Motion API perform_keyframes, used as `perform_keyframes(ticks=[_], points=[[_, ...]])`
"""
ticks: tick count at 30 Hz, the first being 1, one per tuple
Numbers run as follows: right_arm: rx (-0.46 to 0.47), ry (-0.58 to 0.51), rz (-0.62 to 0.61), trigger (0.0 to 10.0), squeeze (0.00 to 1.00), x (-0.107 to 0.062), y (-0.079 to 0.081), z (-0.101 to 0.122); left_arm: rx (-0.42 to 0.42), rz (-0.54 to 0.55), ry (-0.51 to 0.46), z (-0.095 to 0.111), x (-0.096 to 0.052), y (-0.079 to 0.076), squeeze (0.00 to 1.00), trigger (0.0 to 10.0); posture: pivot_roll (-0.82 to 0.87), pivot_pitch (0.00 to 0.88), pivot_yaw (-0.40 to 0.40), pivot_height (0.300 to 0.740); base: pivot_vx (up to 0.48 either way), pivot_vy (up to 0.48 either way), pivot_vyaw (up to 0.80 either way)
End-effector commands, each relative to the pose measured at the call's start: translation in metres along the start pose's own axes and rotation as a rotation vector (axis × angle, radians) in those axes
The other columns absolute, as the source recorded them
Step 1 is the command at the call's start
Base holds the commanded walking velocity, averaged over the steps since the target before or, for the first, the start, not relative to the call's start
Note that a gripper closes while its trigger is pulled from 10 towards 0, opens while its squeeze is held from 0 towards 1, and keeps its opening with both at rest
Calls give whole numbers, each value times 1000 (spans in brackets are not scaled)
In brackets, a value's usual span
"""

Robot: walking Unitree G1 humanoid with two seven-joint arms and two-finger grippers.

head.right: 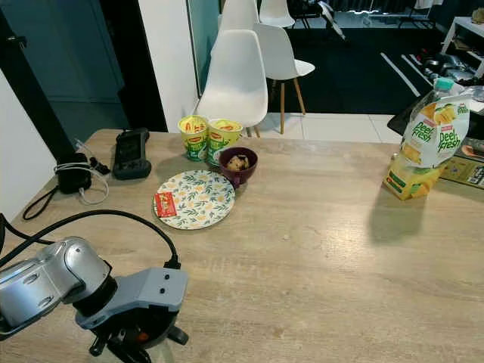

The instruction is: Restocking fridge

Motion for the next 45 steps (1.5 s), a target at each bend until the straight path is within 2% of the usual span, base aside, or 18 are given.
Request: perform_keyframes(ticks=[1, 11, 15, 17, 18, 19, 20, 22, 24, 25, 26, 28, 29, 32, 34, 37, 41, 45], points=[[18, 12, 6, 10000, 0, 0, 3, -7, -9, 12, 55, -13, -4, 0, 0, 0, 53, 0, 50, 740, 0, 0, 0], [16, 12, 8, 10000, 0, 0, 4, -6, 66, 61, 129, -25, -7, 5, 0, 0, 55, 0, 47, 740, 0, 0, 0], [15, 12, 8, 10000, 0, 0, 4, -6, 227, 63, 163, -29, -15, 6, 0, 118, 57, 0, 46, 740, 0, 0, 0], [12, 13, 8, 10000, 0, 0, 3, -6, 385, 28, 178, -31, -21, 3, 0, 5725, 66, 0, 43, 740, 0, 0, 0], [12, 13, 8, 10000, 0, 0, 3, -6, 385, 28, 178, -31, -21, 3, 0, 5725, 66, 0, 43, 740, 0, 0, 0], [10, 14, 8, 10000, 0, 0, 3, -6, 441, 8, 184, -33, -24, 0, 0, 10000, 66, 0, 43, 740, 0, 0, 0], [10, 14, 8, 10000, 0, 0, 3, -6, 441, 8, 184, -33, -24, 0, 0, 10000, 66, 0, 43, 740, 0, 0, 0], [8, 14, 8, 10000, 0, 0, 3, -5, 546, -9, 173, -36, -25, -5, 0, 10000, 68, 0, 45, 740, 0, 0, 0], [8, 14, 7, 10000, 0, 1, 3, -5, 585, -2, 155, -36, -22, -6, 0, 10000, 69, 0, 44, 740, 0, 0, 0], [9, 13, 7, 10000, 0, 1, 3, -5, 733, 80, 96, -31, -15, -2, 0, 10000, 72, 0, 44, 740, 0, 0, 0], [9, 13, 7, 10000, 0, 1, 3, -5, 733, 80, 96, -31, -15, -2, 0, 10000, 72, 0, 44, 740, 0, 0, 0], [11, 13, 7, 10000, 0, 1, 3, -5, 857, 107, 68, -31, -8, -1, 0, 10000, 73, 0, 43, 740, 0, 0, 0], [11, 13, 7, 10000, 0, 1, 3, -5, 857, 107, 68, -31, -8, -1, 0, 10000, 73, 0, 43, 740, 0, 0, 0], [5, 15, 8, 10000, 0, 1, 3, -5, 995, 126, 48, -34, -1, 0, 0, 10000, 79, 0, 37, 740, 0, 0, 0], [2, 16, 8, 10000, 0, 1, 3, -5, 1019, 122, 42, -36, 0, 0, 0, 10000, 79, 0, 37, 740, 0, 0, 0], [-3, 15, 10, 10000, 0, 1, 3, -3, 1118, 92, 54, -44, 1, -1, 0, 10000, 80, 0, 36, 740, 0, 0, 0], [-6, 16, 8, 10000, 0, 1, 4, -3, 1089, 33, 14, -55, 1, -6, 0, 10000, 82, 0, 37, 740, 0, 0, 0], [-4, 12, 9, 10000, 0, 1, 4, -2, 1073, -40, 62, -65, -8, -9, 0, 10000, 81, 0, 38, 740, 0, 0, 0]])
Point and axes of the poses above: a point about 5 cm out from each wrist's last joint towards the gripper, its own x axis pointing out of the wrist towards the gripper, its own z axis along the axis of the wrist's last joint, y = z × x, the point moved 2 cm from there along x, pointing out of the wrist towards the gripper, and after that the axes turned 4 degrees about -x, right-handed, at the moved point
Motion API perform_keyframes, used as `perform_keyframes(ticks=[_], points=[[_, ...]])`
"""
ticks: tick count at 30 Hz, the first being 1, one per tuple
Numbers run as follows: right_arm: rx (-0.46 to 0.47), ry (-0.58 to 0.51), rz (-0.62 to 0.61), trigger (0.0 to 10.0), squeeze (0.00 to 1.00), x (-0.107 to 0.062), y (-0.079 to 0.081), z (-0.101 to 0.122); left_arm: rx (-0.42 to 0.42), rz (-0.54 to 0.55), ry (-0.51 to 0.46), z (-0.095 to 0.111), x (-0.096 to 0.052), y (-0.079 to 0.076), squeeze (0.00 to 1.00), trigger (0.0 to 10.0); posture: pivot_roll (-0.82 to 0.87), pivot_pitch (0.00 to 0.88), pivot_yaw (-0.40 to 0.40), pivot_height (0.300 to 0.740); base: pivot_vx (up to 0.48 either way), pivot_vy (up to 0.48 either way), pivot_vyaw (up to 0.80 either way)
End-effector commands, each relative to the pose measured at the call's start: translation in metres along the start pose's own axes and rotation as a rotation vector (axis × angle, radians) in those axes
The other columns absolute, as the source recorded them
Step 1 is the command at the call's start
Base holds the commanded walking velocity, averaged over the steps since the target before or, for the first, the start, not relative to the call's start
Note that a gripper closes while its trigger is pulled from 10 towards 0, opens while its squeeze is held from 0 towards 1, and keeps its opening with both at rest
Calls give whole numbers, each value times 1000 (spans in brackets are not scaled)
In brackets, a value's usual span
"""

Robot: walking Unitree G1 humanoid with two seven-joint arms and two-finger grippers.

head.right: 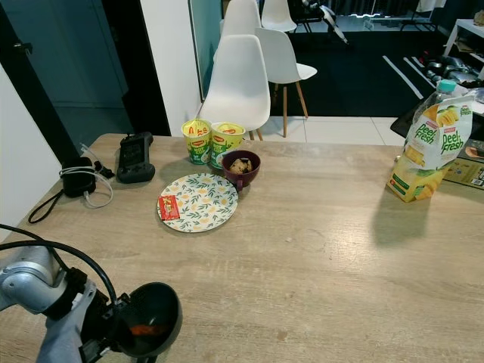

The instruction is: Restocking fridge

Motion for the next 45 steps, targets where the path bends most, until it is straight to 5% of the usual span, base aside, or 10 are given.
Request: perform_keyframes(ticks=[1, 8, 10, 16, 27, 35, 36, 37, 45], points=[[8, 2, 14, 10000, 0, 2, 6, -1, -46, -111, 9, -3, -1, -19, 0, 10000, 81, 0, 38, 740, 0, 0, 0], [8, 4, 11, 10000, 0, 2, 5, -2, -61, -219, 36, -9, -18, -27, 0, 10000, 82, 0, 39, 740, 0, 0, 0], [7, 4, 13, 10000, 0, 2, 6, -2, 0, -256, 91, -21, -30, -26, 0, 10000, 83, 0, 39, 740, 0, 0, 0], [6, 7, 12, 10000, 0, 1, 5, -3, 44, -260, 103, -26, -31, -25, 0, 10000, 80, 0, 43, 740, 0, 0, 0], [11, 7, 9, 10000, 0, 1, 5, -4, 233, -36, 0, -21, -17, 10, 0, 10000, 79, 0, 45, 740, 0, 0, 0], [13, 4, 5, 10000, 0, 1, 4, -4, 266, 10, -48, -17, -14, 20, 0, 10000, 68, 0, 47, 740, 0, 0, 0], [13, 4, 4, 10000, 0, 1, 4, -4, 266, 11, -44, -18, -15, 21, 94, 10000, 69, 0, 47, 740, 0, 0, 0], [13, 3, 4, 10000, 0, 1, 4, -4, 261, 8, -39, -19, -16, 22, 1000, 10000, 69, 0, 47, 740, 0, 0, 0], [13, 4, 3, 10000, 0, 1, 4, -4, 293, 14, -25, -22, -21, 25, 1000, 10000, 73, 0, 46, 740, 0, 0, 0]])
Point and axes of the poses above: a point about 5 cm out from each wrist's last joint towards the gripper, its own x axis pointing out of the wrist towards the gripper, its own z axis along the axis of the wrist's last joint, y = z × x, the point moved 2 cm from there along x, pointing out of the wrist towards the gripper, and after that the axes turned 4 degrees about -x, right-handed, at the moved point
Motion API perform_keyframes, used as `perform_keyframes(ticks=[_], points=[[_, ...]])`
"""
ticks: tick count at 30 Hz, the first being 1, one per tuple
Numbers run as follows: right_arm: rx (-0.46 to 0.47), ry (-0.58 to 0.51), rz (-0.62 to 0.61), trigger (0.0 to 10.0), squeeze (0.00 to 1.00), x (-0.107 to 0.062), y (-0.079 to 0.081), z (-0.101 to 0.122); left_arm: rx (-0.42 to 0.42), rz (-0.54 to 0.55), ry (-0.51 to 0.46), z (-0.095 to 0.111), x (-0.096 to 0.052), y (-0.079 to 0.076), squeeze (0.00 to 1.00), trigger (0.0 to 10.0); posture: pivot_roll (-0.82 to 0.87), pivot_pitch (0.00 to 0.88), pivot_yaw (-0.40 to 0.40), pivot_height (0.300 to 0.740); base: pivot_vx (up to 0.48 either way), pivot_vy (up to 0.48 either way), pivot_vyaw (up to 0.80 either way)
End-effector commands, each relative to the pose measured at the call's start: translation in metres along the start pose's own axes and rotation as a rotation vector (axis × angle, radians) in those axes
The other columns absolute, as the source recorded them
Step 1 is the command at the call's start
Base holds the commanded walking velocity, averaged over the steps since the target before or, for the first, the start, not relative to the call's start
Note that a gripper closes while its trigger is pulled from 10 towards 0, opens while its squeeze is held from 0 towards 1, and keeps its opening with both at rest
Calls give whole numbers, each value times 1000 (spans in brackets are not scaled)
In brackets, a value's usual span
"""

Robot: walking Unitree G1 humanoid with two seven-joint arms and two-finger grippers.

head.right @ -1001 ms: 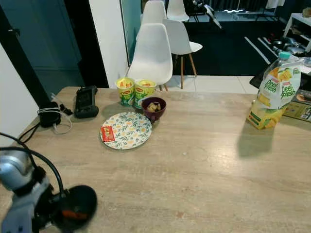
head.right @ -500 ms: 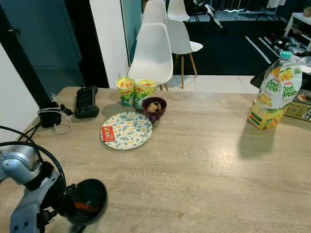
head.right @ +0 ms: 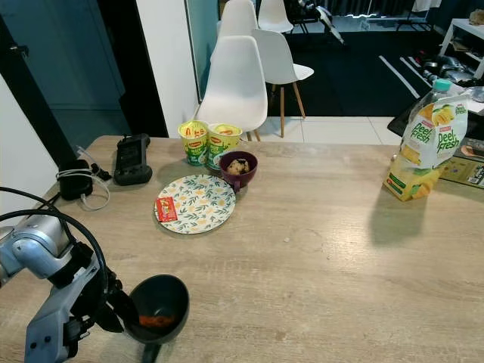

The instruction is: Restocking fridge

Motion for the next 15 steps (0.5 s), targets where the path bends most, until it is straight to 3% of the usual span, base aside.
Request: perform_keyframes(ticks=[1, 3, 4, 6, 7, 12, 15], points=[[12, 3, 12, 10000, 0, 1, 5, -3, 17, 3, -6, -1, 1, 3, 1000, 10000, 73, 0, 46, 740, 0, 0, 0], [12, 1, 13, 10000, 0, 1, 5, -2, 17, 6, -4, -1, 0, 3, 1000, 10000, 72, 0, 45, 740, 0, 0, 0], [12, 0, 14, 10000, 0, 1, 5, -2, 8, 20, 3, -1, -2, 6, 412, 10000, 72, 0, 44, 740, 0, 0, 0], [12, -1, 15, 10000, 0, 1, 5, -1, 4, 30, 6, -2, -4, 8, 412, 10000, 72, 0, 44, 740, 0, 0, 0], [12, -1, 15, 10000, 0, 1, 5, -1, -14, 56, 4, -1, -7, 13, 0, 10000, 74, 0, 44, 740, 0, 0, 0], [13, -2, 17, 10000, 0, 2, 6, -1, -50, 116, -14, 5, -12, 23, 0, 10000, 77, 0, 41, 740, 0, 0, 0], [8, 0, 18, 10000, 0, 2, 6, -1, -267, 192, -131, 23, -13, 31, 0, 10000, 83, 0, 36, 740, 0, 0, 0]])
Point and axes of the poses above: a point about 5 cm out from each wrist's last joint towards the gripper, its own x axis pointing out of the wrist towards the gripper, its own z axis along the axis of the wrist's last joint, y = z × x, the point moved 2 cm from there along x, pointing out of the wrist towards the gripper, and after that the axes turned 4 degrees about -x, right-handed, at the moved point
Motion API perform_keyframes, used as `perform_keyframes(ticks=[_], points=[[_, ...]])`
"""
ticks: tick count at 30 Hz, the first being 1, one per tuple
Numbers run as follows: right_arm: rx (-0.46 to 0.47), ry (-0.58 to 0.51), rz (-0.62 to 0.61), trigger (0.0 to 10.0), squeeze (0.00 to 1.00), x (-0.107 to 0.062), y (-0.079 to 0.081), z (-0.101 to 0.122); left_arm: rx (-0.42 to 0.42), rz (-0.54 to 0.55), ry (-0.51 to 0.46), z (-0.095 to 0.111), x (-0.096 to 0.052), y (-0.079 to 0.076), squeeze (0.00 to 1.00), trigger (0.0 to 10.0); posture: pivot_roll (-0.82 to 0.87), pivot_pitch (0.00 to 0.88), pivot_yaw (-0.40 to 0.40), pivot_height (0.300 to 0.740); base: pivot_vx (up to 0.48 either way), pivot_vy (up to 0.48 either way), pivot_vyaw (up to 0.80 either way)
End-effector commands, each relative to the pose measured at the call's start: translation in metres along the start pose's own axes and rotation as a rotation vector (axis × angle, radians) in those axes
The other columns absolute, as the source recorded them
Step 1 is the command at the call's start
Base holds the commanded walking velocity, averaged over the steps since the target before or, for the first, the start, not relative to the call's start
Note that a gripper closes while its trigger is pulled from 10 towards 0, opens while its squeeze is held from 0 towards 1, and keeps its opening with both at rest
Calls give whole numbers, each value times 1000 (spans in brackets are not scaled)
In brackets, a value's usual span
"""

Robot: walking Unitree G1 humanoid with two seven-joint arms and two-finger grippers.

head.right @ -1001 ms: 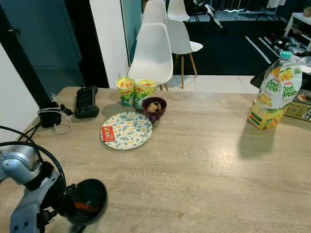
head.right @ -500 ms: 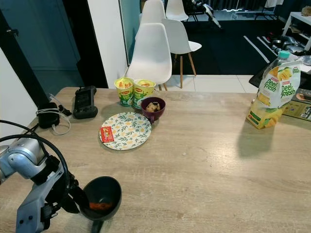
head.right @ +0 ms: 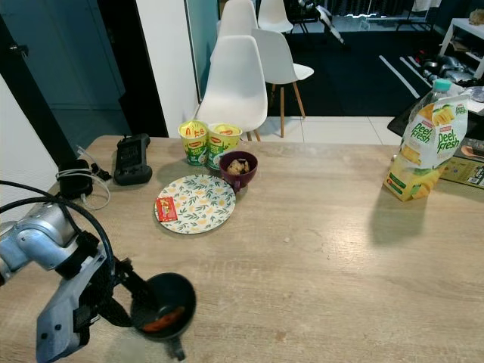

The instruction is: Restocking fridge

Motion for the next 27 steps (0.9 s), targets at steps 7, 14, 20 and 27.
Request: perform_keyframes(ticks=[7, 14, 20, 27], points=[[3, 8, 15, 10000, 0, 1, 5, -3, -379, -23, -231, 42, -12, -3, 0, 10000, 85, 0, 29, 740, 0, 0, 0], [2, 7, 15, 10000, 0, 2, 5, -2, -502, -34, -268, 46, -13, -6, 0, 10000, 91, 0, 27, 740, 0, 0, 0], [1, 9, 11, 10000, 0, 2, 5, -2, -495, 242, -192, 19, -2, 29, 0, 0, 87, 0, 27, 740, 0, 0, 0], [-1, 8, 16, 10000, 0, 2, 7, -1, -469, 386, -66, -7, 0, 49, 0, 0, 83, 0, 28, 740, 0, 0, 0]])
Point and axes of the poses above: a point about 5 cm out from each wrist's last joint towards the gripper, its own x axis pointing out of the wrist towards the gripper, its own z axis along the axis of the wrist's last joint, y = z × x, the point moved 2 cm from there along x, pointing out of the wrist towards the gripper, and after that the axes turned 4 degrees about -x, right-handed, at the moved point
